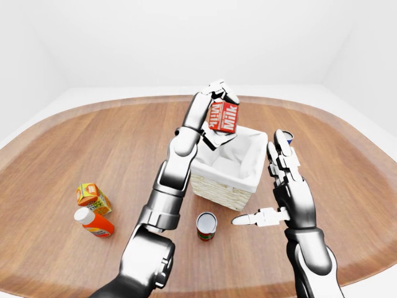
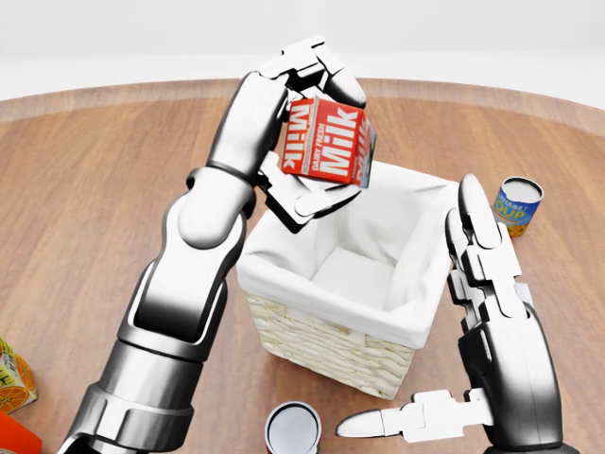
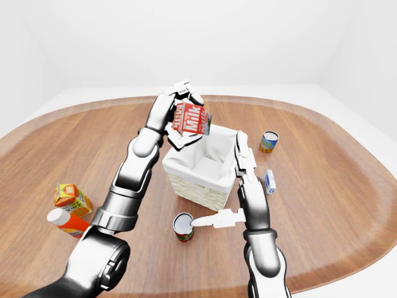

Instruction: Pick the milk and place it in the basket.

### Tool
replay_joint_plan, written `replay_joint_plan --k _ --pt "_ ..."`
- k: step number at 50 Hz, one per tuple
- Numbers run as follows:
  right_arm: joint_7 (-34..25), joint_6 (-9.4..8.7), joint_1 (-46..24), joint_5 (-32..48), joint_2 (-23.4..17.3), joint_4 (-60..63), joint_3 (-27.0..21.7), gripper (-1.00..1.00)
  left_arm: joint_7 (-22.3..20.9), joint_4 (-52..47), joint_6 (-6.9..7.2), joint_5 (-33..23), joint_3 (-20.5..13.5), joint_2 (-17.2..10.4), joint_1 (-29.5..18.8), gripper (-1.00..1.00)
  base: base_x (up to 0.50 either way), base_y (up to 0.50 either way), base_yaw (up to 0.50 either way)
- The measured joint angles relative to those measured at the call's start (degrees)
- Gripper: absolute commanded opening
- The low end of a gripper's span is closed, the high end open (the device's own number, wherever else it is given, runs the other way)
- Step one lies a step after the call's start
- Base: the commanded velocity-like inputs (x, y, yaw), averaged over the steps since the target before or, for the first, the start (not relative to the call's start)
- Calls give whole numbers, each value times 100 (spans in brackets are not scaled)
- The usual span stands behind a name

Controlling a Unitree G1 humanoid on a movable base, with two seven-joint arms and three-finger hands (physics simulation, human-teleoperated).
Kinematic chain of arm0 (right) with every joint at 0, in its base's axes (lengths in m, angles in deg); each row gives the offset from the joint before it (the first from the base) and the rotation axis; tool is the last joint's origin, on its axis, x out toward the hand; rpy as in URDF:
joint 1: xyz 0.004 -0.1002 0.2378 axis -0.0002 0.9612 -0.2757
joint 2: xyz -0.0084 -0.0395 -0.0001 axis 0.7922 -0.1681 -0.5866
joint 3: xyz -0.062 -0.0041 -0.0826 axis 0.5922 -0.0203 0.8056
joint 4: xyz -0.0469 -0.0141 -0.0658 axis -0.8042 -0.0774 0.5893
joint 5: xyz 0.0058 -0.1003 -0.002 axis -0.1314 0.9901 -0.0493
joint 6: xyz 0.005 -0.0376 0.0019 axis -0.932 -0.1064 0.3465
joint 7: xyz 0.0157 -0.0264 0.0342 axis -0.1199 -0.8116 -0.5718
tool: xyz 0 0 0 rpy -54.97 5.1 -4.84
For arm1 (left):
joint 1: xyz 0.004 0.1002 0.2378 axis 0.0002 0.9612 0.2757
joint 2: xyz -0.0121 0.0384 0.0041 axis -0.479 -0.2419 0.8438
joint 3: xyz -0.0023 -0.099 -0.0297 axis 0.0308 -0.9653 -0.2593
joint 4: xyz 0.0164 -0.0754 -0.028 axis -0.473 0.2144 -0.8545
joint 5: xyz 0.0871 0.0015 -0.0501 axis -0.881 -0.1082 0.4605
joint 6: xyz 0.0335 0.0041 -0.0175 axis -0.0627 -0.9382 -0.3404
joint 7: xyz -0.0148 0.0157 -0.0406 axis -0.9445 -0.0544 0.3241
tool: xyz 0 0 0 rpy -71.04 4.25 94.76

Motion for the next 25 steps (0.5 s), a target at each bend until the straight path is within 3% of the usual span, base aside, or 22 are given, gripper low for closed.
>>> replay_joint_plan --k 13,25 --pt "-1 -2 5 1 -1 8 8 100 86 384 0 228 0 9 -47 -100 0 0 0" --pt "2 -1 6 1 -2 11 7 100 138 1132 0 116 41 30 -99 -100 0 0 0"
